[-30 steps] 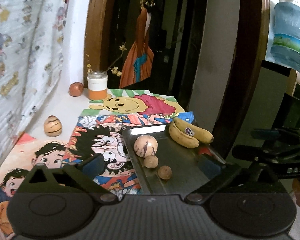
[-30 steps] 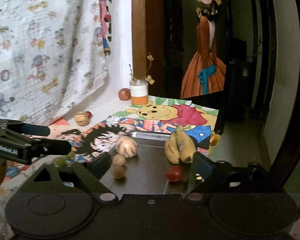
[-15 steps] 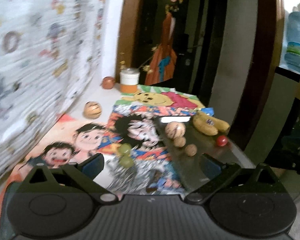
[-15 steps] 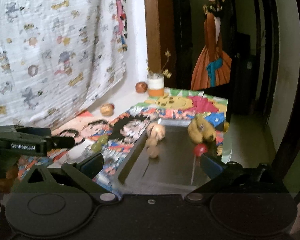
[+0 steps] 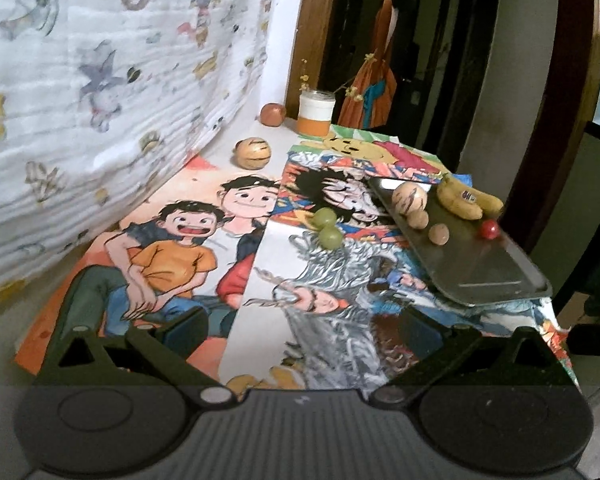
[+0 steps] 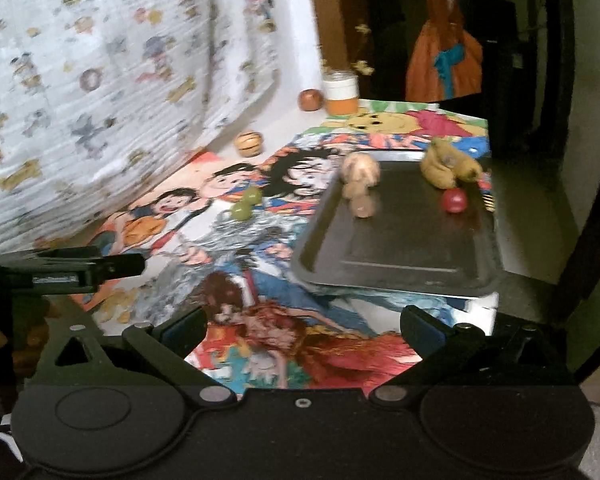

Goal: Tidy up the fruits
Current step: 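Withdraw both tools from the tray, then move both tools toward the two green grapes on the poster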

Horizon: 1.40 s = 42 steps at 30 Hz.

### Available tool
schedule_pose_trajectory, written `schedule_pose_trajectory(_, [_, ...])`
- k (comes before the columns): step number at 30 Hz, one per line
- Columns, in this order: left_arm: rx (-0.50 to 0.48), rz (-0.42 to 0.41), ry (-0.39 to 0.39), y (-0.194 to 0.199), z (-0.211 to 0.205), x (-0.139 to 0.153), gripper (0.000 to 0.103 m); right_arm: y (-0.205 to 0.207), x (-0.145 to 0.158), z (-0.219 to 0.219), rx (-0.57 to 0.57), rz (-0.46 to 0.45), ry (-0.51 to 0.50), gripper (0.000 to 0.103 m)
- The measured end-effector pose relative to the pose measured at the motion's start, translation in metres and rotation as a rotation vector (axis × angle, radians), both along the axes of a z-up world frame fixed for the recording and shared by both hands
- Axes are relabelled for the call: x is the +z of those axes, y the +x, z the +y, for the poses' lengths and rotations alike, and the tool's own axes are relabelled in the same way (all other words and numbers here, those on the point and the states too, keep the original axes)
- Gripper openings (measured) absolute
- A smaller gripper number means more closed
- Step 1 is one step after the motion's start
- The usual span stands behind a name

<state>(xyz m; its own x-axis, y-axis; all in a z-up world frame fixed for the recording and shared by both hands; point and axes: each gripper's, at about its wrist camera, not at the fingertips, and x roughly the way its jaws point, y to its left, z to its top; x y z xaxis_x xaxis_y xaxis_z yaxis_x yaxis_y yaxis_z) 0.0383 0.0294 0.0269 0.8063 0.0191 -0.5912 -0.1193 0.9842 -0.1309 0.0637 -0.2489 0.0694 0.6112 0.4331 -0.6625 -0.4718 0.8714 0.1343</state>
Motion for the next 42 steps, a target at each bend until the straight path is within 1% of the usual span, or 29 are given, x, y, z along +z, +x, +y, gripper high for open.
schedule_pose_trajectory(4, [0.007, 0.007, 0.012, -0.003, 0.007, -0.002, 0.103, 0.005, 0.009, 0.013, 0.055, -0.002, 0.01, 0.102])
schedule_pose_trajectory(8, [0.027, 0.01, 0.009, 0.001, 0.018, -0.003, 0.103, 0.02, 0.016, 0.025, 0.078, -0.006, -0.001, 0.102])
schedule_pose_trajectory(14, [0.071, 0.006, 0.047, 0.015, 0.037, 0.003, 0.103, 0.045, 0.027, 0.044, 0.111, -0.027, -0.013, 0.102])
schedule_pose_trajectory(17, [0.084, -0.006, 0.055, 0.025, 0.047, 0.008, 0.103, 0.061, 0.042, 0.052, 0.117, -0.042, -0.014, 0.102])
schedule_pose_trajectory(20, [0.09, -0.024, 0.061, 0.037, 0.053, 0.016, 0.103, 0.08, 0.068, 0.062, 0.127, -0.072, -0.006, 0.102])
schedule_pose_trajectory(23, [0.09, -0.039, 0.074, 0.05, 0.056, 0.027, 0.103, 0.102, 0.101, 0.074, 0.142, -0.088, -0.007, 0.102])
schedule_pose_trajectory(28, [0.086, -0.06, 0.088, 0.072, 0.058, 0.05, 0.103, 0.142, 0.166, 0.099, 0.199, -0.142, -0.026, 0.102])
schedule_pose_trajectory(31, [0.093, -0.073, 0.088, 0.082, 0.058, 0.063, 0.103, 0.171, 0.195, 0.117, 0.234, -0.157, -0.047, 0.102])
schedule_pose_trajectory(33, [0.09, -0.075, 0.082, 0.085, 0.057, 0.068, 0.103, 0.19, 0.207, 0.126, 0.264, -0.158, -0.041, 0.102])
schedule_pose_trajectory(36, [0.078, -0.068, 0.071, 0.09, 0.054, 0.067, 0.103, 0.214, 0.207, 0.136, 0.316, -0.156, -0.039, 0.103])
schedule_pose_trajectory(38, [0.07, -0.062, 0.061, 0.092, 0.051, 0.062, 0.103, 0.228, 0.196, 0.138, 0.352, -0.154, -0.025, 0.103])
schedule_pose_trajectory(42, [0.05, -0.047, 0.05, 0.095, 0.04, 0.045, 0.103, 0.241, 0.162, 0.14, 0.395, -0.144, 0.003, 0.102])
